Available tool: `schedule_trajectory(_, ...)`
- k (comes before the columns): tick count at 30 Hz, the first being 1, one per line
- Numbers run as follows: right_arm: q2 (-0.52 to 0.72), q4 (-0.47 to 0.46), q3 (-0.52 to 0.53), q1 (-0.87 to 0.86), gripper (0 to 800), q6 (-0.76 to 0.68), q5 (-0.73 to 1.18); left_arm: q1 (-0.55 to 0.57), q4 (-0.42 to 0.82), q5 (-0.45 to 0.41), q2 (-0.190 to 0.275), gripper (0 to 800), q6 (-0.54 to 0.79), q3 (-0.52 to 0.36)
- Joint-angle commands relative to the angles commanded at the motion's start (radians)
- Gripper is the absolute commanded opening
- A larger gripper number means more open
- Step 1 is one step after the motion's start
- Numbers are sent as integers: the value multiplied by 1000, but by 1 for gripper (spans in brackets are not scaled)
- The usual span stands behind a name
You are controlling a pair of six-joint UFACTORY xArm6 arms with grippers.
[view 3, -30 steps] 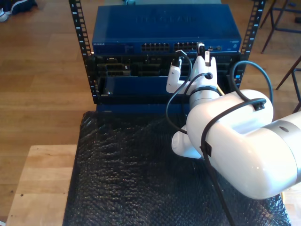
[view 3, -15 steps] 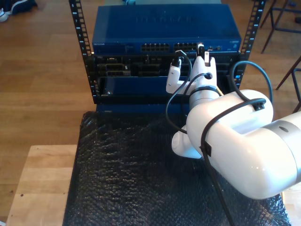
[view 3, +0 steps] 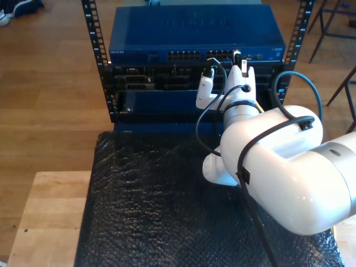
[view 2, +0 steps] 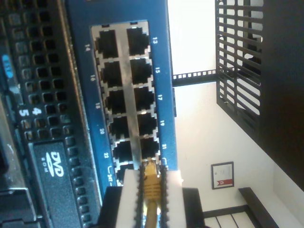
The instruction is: Grab the cable and plug it in
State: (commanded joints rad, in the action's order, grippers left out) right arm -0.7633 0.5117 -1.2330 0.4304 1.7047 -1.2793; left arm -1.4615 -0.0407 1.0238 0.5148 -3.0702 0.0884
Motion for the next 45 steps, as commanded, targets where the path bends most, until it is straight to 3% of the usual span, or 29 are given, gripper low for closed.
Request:
schedule_trajectory(11,0,0,5,-3,0,-3,0,0,0,0,0,800,0,0)
schedule_trajectory(15,2,-2,15,-3,172,-3,2,0,0,0,0,800,0,0)
schedule_trajectory(21,40,-3,66,-2,253,-5,15,0,0,0,0,800,0,0)
schedule_trajectory(34,137,-2,146,0,266,-5,104,0,0,0,0,800,0,2)
schedule_trajectory(45,235,-2,209,0,335,-28,250,0,0,0,0,800,0,0)
